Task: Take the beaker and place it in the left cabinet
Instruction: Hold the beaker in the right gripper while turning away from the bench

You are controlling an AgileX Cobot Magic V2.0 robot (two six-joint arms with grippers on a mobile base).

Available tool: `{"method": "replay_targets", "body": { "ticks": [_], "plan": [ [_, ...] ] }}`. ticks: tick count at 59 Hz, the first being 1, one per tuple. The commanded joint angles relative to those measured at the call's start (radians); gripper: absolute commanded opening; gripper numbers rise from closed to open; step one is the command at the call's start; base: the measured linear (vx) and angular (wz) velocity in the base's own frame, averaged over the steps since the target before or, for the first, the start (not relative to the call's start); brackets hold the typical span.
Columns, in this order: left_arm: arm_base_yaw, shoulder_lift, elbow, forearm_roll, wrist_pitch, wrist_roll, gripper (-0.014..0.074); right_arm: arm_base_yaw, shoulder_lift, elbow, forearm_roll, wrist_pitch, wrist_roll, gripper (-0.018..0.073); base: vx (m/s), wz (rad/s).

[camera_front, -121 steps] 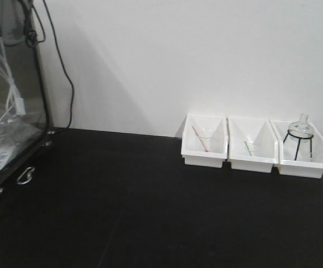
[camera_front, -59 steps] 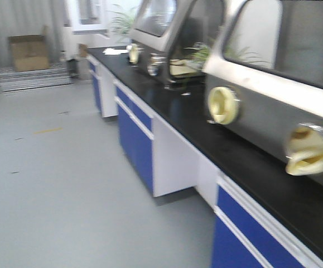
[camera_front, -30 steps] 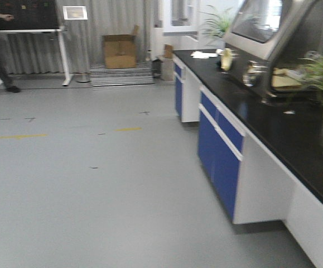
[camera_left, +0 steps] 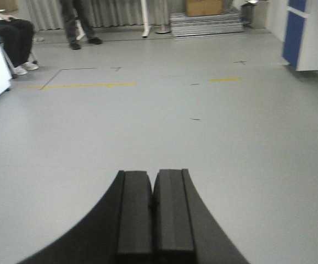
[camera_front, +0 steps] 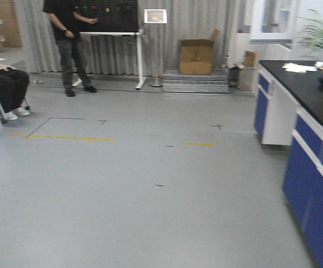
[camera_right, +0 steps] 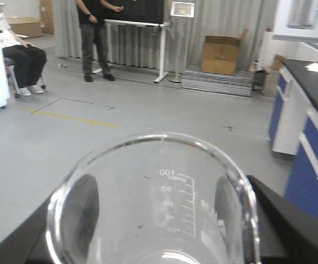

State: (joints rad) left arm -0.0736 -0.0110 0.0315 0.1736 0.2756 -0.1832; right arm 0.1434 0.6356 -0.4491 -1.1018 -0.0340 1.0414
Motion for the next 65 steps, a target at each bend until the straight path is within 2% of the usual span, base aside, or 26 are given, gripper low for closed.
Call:
{"method": "replay_targets", "body": {
  "ticks": [1,25,65],
  "plan": [
    [0.0,-0.016,-0.016,0.001,-0.077,-0.004,0.0004,-0.004,-0.001,-0.031,-0.01,-0.032,0.004,-0.0002,0.61,0.44],
    [0.0,-0.016,-0.016,0.001,-0.077,-0.004,0.0004,-0.004,-0.001,-0.031,-0.01,-0.029,0.004,-0.0002,0.64,0.31],
    [0.0,-0.016,-0.016,0.001,-0.077,-0.004,0.0004,-0.004,-0.001,-0.031,-0.01,-0.027,0.004,-0.0002,0.7,-0.04]
  ]
}}
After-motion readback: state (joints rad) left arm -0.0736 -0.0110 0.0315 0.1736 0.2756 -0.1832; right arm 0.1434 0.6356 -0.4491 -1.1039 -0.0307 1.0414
